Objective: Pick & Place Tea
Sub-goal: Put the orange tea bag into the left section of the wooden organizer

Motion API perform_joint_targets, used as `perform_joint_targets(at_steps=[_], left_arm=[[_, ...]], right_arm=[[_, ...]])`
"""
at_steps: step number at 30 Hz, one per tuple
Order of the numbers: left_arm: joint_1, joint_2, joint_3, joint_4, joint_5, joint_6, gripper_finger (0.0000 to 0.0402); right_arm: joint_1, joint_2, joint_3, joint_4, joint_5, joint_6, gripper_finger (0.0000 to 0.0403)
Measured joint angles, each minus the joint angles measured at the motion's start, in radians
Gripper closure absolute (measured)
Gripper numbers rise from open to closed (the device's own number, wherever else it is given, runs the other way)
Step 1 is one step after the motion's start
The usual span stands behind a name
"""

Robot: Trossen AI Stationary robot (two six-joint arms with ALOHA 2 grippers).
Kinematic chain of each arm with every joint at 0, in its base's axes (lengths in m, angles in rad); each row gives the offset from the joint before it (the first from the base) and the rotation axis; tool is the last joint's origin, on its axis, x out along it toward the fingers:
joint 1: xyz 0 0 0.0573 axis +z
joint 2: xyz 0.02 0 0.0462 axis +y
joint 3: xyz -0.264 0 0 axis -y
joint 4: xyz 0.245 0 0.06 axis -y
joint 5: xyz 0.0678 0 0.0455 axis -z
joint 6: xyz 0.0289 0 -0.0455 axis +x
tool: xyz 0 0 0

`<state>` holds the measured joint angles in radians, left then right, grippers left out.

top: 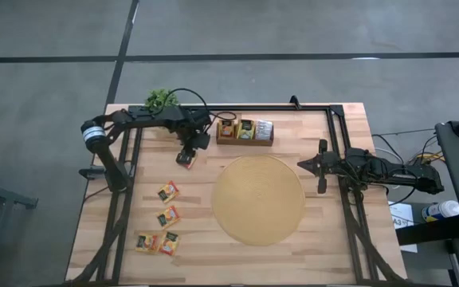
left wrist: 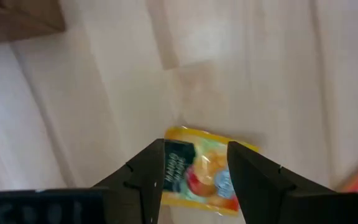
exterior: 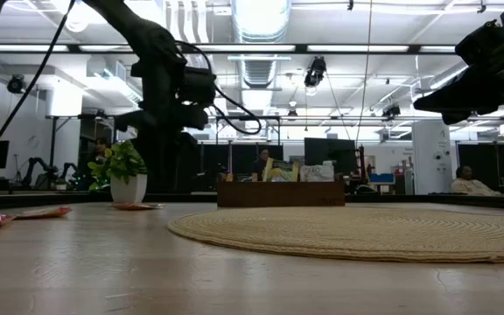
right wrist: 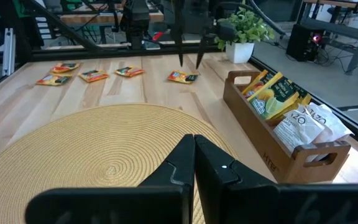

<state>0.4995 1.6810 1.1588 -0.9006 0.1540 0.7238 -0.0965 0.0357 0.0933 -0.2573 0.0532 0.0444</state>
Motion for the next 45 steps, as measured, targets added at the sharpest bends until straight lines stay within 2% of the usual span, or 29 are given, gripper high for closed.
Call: perform_joint_targets(at_steps=[23,34,38,45], left_arm=[[0.045,0.137,-0.007,0.071,0.005,0.042,0.0234],[0.046,0.15,-0.013,0.081,0.023,0.014,0.0238],[0.045,0.15,-0.019,0.087,0.021,0.014,0.027],[0.045,0.15,-0.025,0.09,0.001,-0.01,0.0387]], right_arm=[[0.0,0.0,0.0,0.0,0.0,0.0,0.0394],[0.0,0.0,0.0,0.0,0.0,0.0,0.0394],[0.0,0.0,0.0,0.0,0.0,0.0,0.0394],[0.0,0.0,0.0,0.0,0.0,0.0,0.0394]])
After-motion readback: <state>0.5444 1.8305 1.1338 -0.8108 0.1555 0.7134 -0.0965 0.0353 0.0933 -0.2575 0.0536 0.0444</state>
